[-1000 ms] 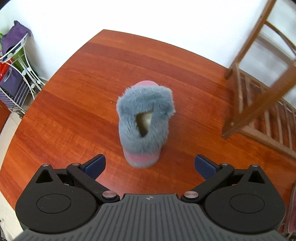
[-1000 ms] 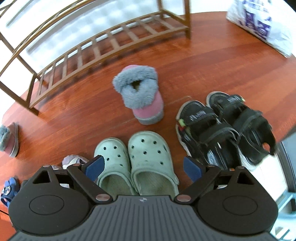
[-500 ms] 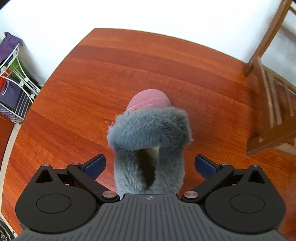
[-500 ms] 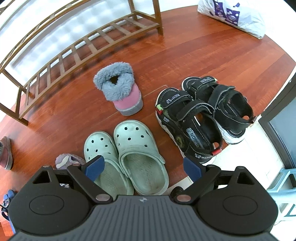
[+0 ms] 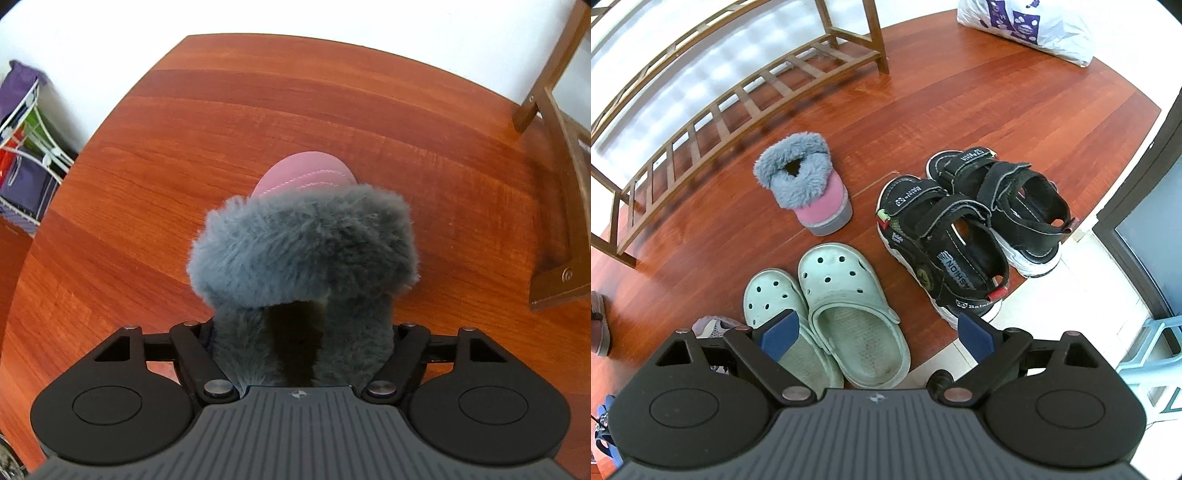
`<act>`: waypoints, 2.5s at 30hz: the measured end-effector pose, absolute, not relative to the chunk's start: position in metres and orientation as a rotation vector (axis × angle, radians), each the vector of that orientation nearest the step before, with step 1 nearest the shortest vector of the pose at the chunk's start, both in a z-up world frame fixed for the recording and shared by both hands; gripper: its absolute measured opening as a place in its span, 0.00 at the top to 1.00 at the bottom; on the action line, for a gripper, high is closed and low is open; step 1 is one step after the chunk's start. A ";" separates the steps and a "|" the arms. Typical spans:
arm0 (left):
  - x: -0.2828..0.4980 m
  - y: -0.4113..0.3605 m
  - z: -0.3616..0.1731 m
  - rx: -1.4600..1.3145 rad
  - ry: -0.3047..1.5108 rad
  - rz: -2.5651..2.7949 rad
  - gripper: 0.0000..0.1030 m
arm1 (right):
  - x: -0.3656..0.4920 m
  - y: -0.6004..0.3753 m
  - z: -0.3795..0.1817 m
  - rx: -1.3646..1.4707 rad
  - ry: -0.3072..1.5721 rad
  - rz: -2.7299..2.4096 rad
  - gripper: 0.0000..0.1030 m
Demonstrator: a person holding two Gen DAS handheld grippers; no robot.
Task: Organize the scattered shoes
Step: 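Carry the pink fur boot beside the first pink boot with the left tool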
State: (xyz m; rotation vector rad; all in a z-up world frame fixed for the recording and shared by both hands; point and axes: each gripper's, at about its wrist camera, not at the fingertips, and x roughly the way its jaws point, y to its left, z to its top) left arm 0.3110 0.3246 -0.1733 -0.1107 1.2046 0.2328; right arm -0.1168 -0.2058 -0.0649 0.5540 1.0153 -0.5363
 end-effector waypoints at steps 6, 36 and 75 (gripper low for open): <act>0.306 0.320 -0.167 -0.144 1.192 0.243 0.32 | -0.115 -0.210 -0.067 0.555 1.017 -0.531 0.07; 0.156 0.096 -0.080 -0.183 1.096 0.013 0.32 | -0.090 -0.337 -0.063 0.480 1.004 -0.284 0.07; 0.158 -0.148 -0.145 0.049 1.209 -0.145 0.31 | -0.153 -0.472 -0.077 0.554 0.979 -0.378 0.07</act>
